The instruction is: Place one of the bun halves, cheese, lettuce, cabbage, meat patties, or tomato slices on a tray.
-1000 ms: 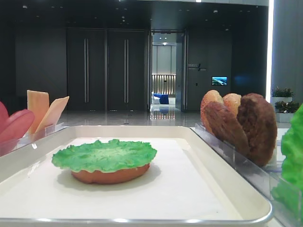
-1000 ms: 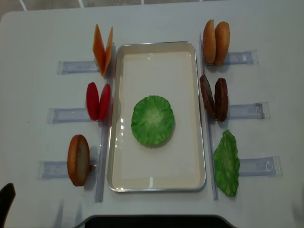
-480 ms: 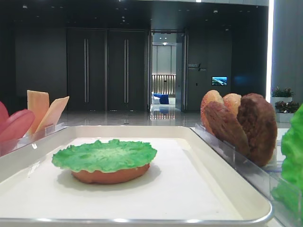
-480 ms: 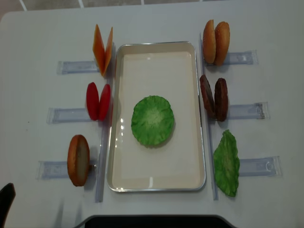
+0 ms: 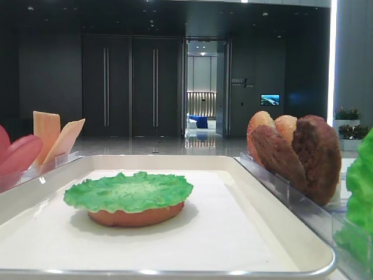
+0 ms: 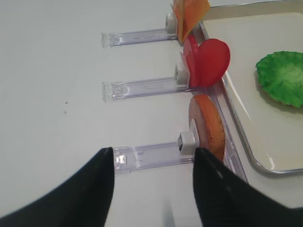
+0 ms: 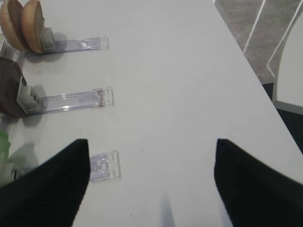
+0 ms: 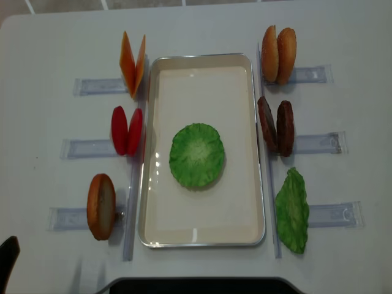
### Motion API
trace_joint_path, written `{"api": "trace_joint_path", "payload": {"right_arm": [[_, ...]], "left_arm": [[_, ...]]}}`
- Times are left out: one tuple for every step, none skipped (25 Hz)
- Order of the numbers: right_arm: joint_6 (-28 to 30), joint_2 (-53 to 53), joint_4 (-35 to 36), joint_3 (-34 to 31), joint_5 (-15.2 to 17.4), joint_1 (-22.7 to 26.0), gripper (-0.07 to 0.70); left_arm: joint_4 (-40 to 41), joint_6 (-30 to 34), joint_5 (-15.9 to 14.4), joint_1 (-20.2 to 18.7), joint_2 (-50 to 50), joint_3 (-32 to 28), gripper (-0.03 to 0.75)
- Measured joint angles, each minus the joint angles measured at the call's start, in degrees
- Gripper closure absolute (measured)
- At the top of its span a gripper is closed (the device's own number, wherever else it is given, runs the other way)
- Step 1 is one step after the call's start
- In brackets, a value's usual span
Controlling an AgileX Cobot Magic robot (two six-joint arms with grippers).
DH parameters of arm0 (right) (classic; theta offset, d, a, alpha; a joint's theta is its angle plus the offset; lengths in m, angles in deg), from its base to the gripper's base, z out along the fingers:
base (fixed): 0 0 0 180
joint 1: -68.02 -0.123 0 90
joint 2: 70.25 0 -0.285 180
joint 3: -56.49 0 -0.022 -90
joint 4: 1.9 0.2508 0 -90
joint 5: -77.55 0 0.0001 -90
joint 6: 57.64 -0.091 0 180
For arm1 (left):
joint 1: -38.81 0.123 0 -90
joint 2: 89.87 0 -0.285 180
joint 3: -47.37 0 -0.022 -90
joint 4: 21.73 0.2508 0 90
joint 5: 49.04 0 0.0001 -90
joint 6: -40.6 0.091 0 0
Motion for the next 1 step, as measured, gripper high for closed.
{"api": "trace_joint_path", "payload": {"right_arm": [[0.0, 0.0, 0.0, 0.0, 0.0, 0.0, 0.113]], "left_arm": [[0.0, 0.0, 0.0, 0.0, 0.0, 0.0, 0.307]]}}
